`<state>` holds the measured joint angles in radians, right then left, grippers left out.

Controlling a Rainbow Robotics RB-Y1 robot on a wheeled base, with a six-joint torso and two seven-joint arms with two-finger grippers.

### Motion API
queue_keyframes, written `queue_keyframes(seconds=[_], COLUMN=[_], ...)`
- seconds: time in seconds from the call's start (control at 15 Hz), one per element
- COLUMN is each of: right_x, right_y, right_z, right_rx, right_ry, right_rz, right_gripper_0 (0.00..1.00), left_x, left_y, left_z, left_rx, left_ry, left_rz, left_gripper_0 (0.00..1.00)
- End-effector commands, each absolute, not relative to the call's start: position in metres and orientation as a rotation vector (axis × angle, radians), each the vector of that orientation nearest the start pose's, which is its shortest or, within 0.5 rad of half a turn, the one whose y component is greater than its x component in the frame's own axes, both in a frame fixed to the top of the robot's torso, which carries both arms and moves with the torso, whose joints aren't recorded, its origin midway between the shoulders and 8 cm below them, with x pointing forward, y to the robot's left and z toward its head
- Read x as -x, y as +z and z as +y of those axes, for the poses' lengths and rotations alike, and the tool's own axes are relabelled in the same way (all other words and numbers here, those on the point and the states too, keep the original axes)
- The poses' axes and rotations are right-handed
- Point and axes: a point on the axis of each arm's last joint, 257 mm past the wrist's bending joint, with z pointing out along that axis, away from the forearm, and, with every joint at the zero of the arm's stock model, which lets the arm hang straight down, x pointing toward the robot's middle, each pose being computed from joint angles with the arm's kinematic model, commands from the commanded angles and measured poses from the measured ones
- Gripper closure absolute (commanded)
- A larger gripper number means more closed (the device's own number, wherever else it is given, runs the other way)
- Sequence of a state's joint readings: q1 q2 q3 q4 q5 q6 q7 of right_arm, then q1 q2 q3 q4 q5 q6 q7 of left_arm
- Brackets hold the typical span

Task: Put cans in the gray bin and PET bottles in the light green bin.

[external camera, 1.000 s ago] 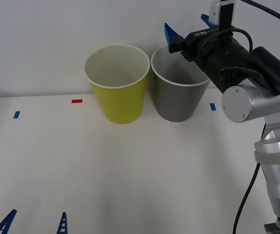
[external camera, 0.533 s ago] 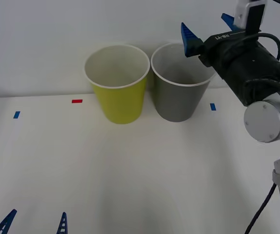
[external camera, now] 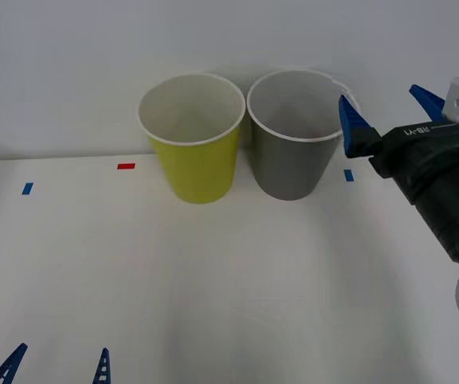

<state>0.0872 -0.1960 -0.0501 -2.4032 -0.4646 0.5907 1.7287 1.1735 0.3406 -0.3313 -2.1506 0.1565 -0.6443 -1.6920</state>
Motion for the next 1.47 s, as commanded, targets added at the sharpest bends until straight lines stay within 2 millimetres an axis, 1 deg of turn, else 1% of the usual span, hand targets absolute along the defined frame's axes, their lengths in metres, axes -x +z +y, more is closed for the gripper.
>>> queue_keyframes(seconds=[0.07, 0.2, 0.53, 0.67, 0.87, 1.0, 1.2, 1.33, 1.47], right_x=[-0.443, -0.438, -0.427, -0.424, -0.421, -0.420, -0.415, -0.406, -0.396], right_y=[-0.020, -0.034, -0.050, -0.060, -0.063, -0.065, -0.084, -0.100, -0.122], right_z=[-0.211, -0.216, -0.222, -0.226, -0.230, -0.227, -0.236, -0.243, -0.253], right_rx=[0.149, 0.135, 0.093, 0.078, 0.114, 0.104, 0.069, 0.042, 0.051], right_ry=[0.159, 0.150, 0.169, 0.162, 0.094, 0.111, 0.103, 0.106, 0.071], right_rz=[1.441, 1.470, 1.489, 1.489, 1.479, 1.455, 1.431, 1.423, 1.410], right_gripper_0=[0.00, 0.00, 0.00, 0.00, 0.00, 0.00, 0.00, 0.00, 0.00], left_x=[-0.205, -0.205, -0.205, -0.205, -0.205, -0.205, -0.205, -0.205, -0.205], left_y=[-0.216, -0.216, -0.216, -0.216, -0.216, -0.216, -0.216, -0.216, -0.216], left_z=[0.231, 0.231, 0.231, 0.231, 0.231, 0.231, 0.231, 0.231, 0.231], left_rx=[-0.045, -0.045, -0.045, -0.045, -0.045, -0.045, -0.045, -0.045, -0.045], left_ry=[0.005, 0.005, 0.005, 0.005, 0.005, 0.005, 0.005, 0.005, 0.005], left_rz=[1.544, 1.544, 1.544, 1.544, 1.544, 1.544, 1.544, 1.544, 1.544], left_gripper_0=[0.00, 0.00, 0.00, 0.00, 0.00, 0.00, 0.00, 0.00, 0.00])
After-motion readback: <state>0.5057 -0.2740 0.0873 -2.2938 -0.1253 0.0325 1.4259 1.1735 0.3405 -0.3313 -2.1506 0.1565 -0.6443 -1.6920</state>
